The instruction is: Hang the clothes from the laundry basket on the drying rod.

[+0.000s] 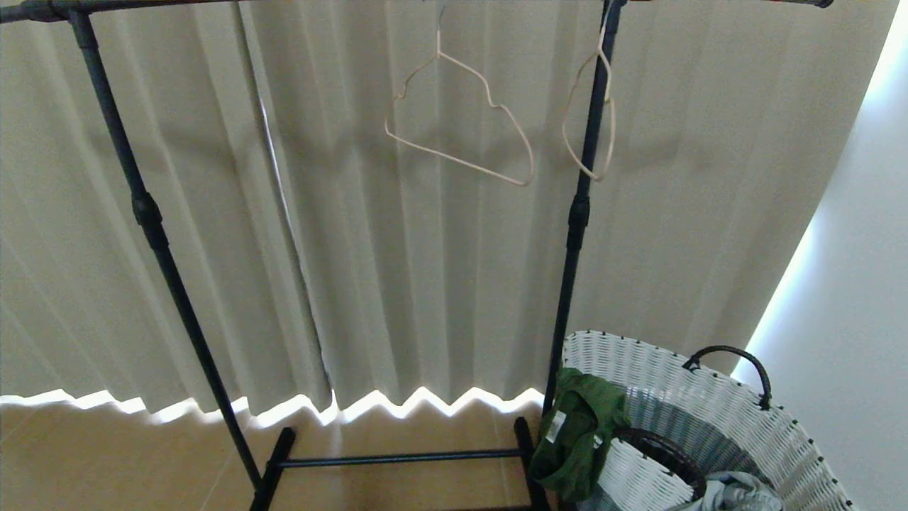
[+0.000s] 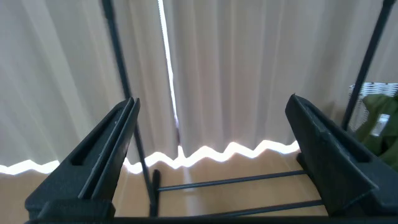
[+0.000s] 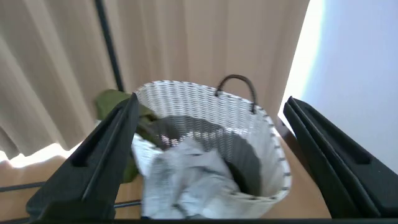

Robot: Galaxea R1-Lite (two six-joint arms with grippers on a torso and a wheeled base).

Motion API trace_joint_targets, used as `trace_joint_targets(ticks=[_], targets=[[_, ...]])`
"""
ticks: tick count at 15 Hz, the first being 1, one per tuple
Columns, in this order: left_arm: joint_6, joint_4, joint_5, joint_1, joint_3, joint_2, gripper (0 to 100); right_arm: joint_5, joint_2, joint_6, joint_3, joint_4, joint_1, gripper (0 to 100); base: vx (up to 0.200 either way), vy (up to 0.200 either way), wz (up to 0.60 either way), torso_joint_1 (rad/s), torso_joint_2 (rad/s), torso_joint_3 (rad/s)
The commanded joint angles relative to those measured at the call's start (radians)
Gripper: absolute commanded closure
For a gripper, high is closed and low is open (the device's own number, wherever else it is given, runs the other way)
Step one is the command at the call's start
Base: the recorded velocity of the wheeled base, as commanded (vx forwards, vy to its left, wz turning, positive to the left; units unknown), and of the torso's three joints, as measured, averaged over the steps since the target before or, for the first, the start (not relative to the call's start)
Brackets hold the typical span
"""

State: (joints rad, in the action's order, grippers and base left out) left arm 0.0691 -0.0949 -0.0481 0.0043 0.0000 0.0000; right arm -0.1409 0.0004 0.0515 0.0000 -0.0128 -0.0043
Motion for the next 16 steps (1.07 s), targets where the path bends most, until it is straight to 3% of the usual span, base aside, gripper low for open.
trace_joint_targets(ticks=[1,9,12,16], targets=[[0.000,0.000,0.001,0.000,0.000,0.002,0,0.001,0.000,-0.002,0.000,0.000,0.000,0,0.000,0.000,0.00,0.000,0.00,0.000],[0.001,0.000,-0.001,0.000,0.000,0.002,0,0.004,0.000,-0.013,0.000,0.002,0.000,0,0.000,0.000,0.00,0.000,0.00,0.000],[0.000,0.000,-0.001,0.000,0.000,0.002,0,0.024,0.000,-0.019,0.000,0.004,0.001,0,0.200,0.000,0.00,0.004,0.00,0.002],[0.000,0.000,0.001,0.000,0.000,0.000,0,0.033,0.064,-0.082,-0.032,0.024,0.026,0,0.000,0.000,0.00,0.000,0.00,0.000]])
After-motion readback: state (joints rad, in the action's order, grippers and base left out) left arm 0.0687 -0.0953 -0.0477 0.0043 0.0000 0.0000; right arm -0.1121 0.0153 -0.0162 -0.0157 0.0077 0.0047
